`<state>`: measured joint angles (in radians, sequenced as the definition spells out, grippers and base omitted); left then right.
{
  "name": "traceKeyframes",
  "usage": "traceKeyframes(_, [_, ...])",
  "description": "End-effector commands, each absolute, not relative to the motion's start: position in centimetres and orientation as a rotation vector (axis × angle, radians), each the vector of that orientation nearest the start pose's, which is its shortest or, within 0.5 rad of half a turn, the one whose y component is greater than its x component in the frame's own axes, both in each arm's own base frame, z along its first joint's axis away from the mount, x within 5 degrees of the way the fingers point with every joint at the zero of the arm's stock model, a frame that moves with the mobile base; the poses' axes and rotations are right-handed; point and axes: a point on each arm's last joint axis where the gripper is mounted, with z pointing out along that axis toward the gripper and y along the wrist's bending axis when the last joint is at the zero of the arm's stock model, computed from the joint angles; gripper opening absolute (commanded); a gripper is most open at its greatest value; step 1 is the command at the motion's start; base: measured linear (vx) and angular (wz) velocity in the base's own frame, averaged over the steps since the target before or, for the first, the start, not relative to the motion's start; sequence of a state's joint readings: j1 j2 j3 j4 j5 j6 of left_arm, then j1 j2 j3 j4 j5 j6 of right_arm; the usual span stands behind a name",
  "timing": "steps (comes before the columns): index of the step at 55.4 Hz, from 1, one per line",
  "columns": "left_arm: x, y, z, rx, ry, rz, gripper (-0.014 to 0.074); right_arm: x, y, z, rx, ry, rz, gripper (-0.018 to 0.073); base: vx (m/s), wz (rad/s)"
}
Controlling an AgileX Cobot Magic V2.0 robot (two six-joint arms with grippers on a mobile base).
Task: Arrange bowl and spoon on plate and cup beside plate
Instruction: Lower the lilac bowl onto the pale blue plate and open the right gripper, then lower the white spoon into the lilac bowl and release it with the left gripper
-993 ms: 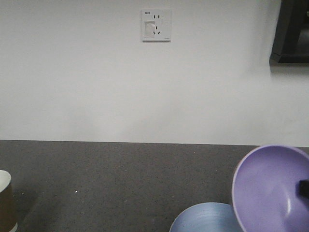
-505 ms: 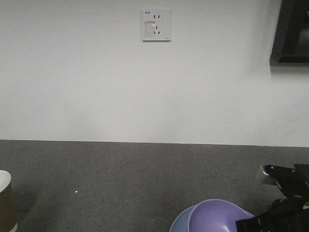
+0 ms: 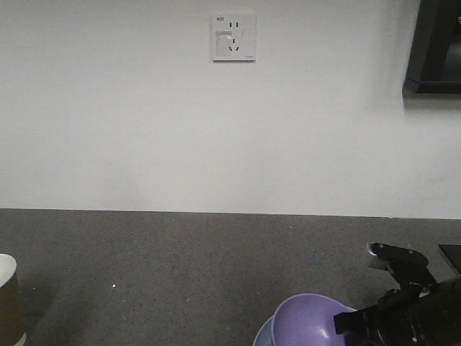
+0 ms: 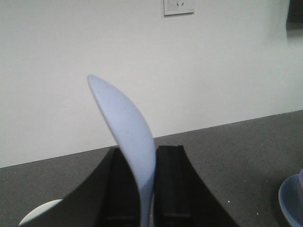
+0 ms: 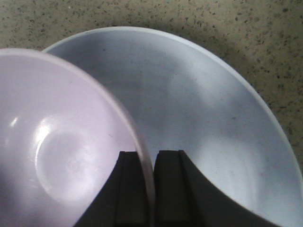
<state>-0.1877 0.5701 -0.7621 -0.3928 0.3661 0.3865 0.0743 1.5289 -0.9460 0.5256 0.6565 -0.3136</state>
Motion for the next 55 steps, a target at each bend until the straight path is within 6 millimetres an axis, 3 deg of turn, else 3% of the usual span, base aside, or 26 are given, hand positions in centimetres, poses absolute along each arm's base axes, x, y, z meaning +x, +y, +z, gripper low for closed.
traceKeyframes(1, [10.5, -3.2, 40.5, 0.236, 1.540, -0.257, 0.0003, 30.1, 5.1, 25.0, -0.029, 2.548, 0.480, 0.0136, 0.00, 0.00])
traceKeyframes(18, [10.5, -3.2, 40.5, 0.237, 1.541, -0.258, 0.0003, 30.1, 5.1, 25.1, -0.043, 2.549, 0.478, 0.0520, 0.00, 0.00])
traceKeyframes(25, [10.5, -3.2, 40.5, 0.239, 1.545, -0.258, 0.0003, 29.7, 5.0, 25.9, -0.078, 2.523, 0.465, 0.0623, 0.00, 0.00])
traceKeyframes(30, [10.5, -3.3, 40.4, 0.244, 1.556, -0.261, 0.0003, 29.0, 4.8, 27.1, -0.151, 2.486, 0.434, 0.0636, 0.00, 0.00])
traceKeyframes(35, [10.4, -3.4, 40.1, 0.259, 1.587, -0.269, 0.0003, 27.5, 4.6, 29.4, -0.189, 2.420, 0.396, 0.0592, 0.00, 0.00])
traceKeyframes(39, [10.4, -3.5, 39.8, 0.276, 1.620, -0.277, 0.0003, 26.0, 4.4, 31.5, -0.191, 2.350, 0.373, 0.0496, 0.00, 0.00])
traceKeyframes(43, [10.3, -3.6, 39.5, 0.299, 1.663, -0.288, 0.0003, 24.3, 4.1, 33.4, -0.194, 2.284, 0.345, 0.0351, 0.00, 0.00])
traceKeyframes(50, [10.9, -4.2, 39.7, 0.357, 1.766, -0.315, 0.0003, 20.5, 3.4, 36.5, -0.224, 2.152, 0.255, -0.0015, 0.00, 0.00])
traceKeyframes(55, [12.2, -4.7, 40.8, 0.401, 1.841, -0.333, 0.0003, 18.4, 3.0, 37.0, -0.226, 2.077, 0.214, -0.0014, 0.00, 0.00])
